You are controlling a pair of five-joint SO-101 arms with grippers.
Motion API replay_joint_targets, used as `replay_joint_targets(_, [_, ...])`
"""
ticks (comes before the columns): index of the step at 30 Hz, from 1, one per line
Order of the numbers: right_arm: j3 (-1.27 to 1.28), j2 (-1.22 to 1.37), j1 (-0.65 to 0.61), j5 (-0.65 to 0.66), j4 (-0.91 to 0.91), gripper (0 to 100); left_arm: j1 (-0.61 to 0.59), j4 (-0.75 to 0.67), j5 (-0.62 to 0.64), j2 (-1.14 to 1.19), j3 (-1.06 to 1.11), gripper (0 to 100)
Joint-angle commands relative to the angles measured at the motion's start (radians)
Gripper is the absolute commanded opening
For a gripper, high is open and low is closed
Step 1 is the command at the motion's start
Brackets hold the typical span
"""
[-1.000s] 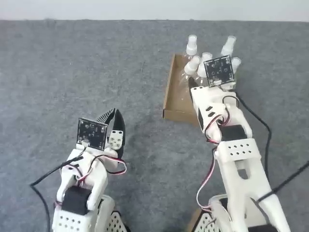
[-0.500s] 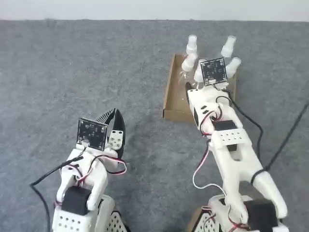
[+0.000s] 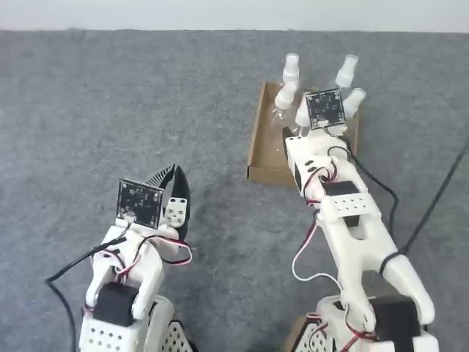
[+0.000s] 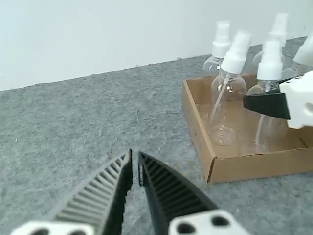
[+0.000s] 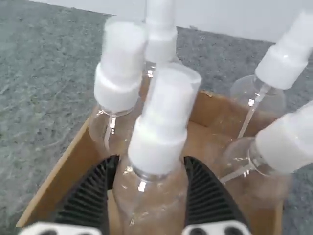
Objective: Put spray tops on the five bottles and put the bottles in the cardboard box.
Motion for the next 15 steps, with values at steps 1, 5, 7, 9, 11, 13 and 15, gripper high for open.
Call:
replay_joint_targets(1, [-0.034, 0.008, 0.030, -0.046, -0.001, 0.6, -0.003, -0.029, -0.008, -0.015, -0.007, 2])
replay_joint_targets(5, [-0.034, 0.008, 0.024, -0.046, -0.001, 0.6, -0.003, -0.029, -0.008, -0.015, -0.007, 2])
replay_joint_targets(7, [-0.034, 0.008, 0.019, -0.046, -0.001, 0.6, -0.003, -0.029, -0.008, -0.015, -0.007, 2])
replay_joint_targets(9, [-0.034, 0.008, 0.013, -0.044, 0.007, 0.7, -0.003, -0.029, -0.008, -0.015, -0.007, 2])
replay_joint_targets(11, [-0.034, 0.008, -0.001, -0.044, 0.008, 0.7, -0.003, -0.029, -0.008, -0.015, -0.007, 2])
replay_joint_targets(13, [-0.034, 0.008, -0.010, -0.044, 0.010, 1.8, -0.003, -0.029, -0.009, -0.015, -0.007, 2])
replay_joint_targets(15, [-0.034, 0.008, -0.013, -0.044, 0.010, 6.2, -0.003, -0.029, -0.009, -0.015, -0.007, 2])
